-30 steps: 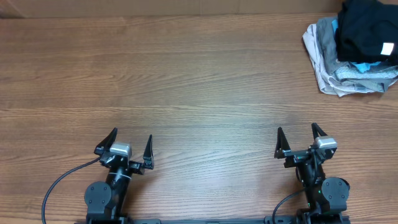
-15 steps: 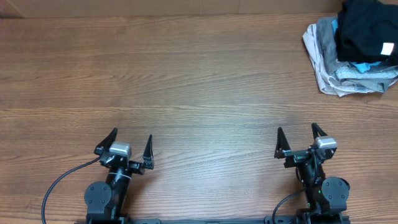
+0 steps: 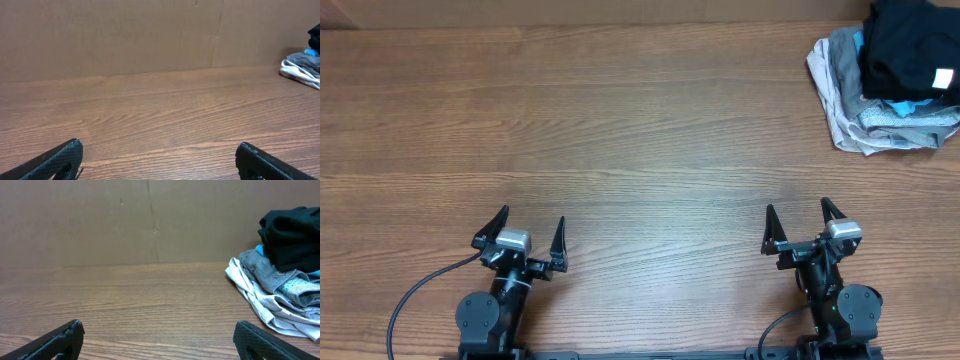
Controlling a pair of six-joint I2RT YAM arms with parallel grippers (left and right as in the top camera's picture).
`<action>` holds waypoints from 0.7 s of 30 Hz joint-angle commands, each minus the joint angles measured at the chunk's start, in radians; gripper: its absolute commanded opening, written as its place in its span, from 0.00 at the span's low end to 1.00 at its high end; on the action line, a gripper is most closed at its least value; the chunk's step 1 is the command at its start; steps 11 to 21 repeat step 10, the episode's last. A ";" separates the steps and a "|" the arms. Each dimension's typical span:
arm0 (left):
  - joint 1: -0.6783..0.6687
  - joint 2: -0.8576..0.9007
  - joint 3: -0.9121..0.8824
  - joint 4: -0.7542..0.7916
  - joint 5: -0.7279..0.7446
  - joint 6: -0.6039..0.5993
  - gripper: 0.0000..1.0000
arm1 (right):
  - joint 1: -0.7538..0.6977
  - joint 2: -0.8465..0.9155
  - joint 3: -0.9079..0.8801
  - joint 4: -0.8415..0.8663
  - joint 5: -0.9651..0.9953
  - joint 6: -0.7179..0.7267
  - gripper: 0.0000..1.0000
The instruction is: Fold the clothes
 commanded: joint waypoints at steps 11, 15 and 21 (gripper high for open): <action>0.010 -0.010 -0.003 0.001 0.001 -0.009 1.00 | -0.003 -0.012 -0.011 0.005 0.011 0.004 1.00; 0.010 -0.010 -0.003 0.001 0.001 -0.009 1.00 | -0.003 -0.012 -0.011 0.005 0.011 0.004 1.00; 0.010 -0.010 -0.003 0.001 0.001 -0.009 1.00 | -0.003 -0.012 -0.011 0.005 0.011 0.004 1.00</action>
